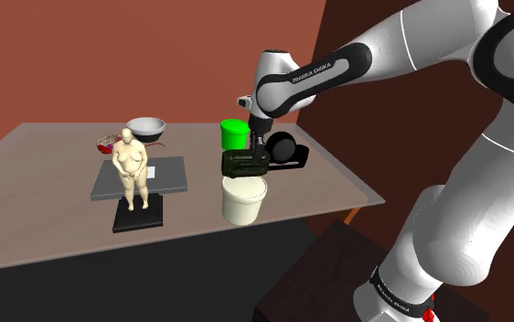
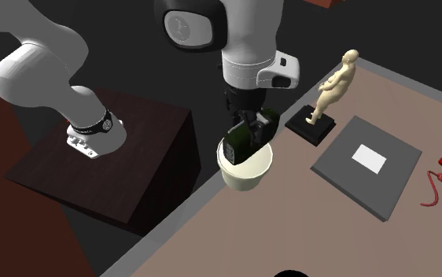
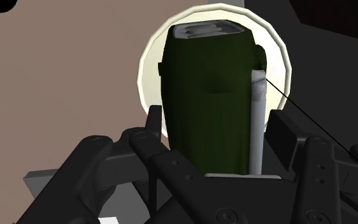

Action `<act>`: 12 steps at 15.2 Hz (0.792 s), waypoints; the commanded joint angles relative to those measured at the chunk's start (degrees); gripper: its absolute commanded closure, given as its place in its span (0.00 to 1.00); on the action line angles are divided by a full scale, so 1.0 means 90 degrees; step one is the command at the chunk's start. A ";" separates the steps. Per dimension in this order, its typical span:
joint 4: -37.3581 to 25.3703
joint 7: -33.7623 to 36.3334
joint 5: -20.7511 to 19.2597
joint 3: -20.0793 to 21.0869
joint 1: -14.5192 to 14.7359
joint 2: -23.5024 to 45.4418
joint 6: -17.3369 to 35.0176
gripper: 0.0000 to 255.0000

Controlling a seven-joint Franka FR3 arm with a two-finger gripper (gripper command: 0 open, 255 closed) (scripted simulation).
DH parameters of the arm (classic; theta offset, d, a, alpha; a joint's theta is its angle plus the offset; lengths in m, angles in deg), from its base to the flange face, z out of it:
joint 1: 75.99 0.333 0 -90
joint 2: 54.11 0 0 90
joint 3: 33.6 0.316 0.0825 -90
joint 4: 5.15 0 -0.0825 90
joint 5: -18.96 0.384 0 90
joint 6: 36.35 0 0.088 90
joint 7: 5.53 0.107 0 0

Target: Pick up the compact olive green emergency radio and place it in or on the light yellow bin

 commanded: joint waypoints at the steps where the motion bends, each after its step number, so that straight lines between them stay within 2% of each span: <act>1: 0.0087 -0.0002 0.0007 -0.0004 -0.0002 0.0068 0.0167 1.00; 4: 0.0228 -0.0009 0.0022 -0.0009 -0.0003 0.0230 0.0469 1.00; 12: 0.0228 -0.0009 0.0022 -0.0009 -0.0002 0.0230 0.0469 1.00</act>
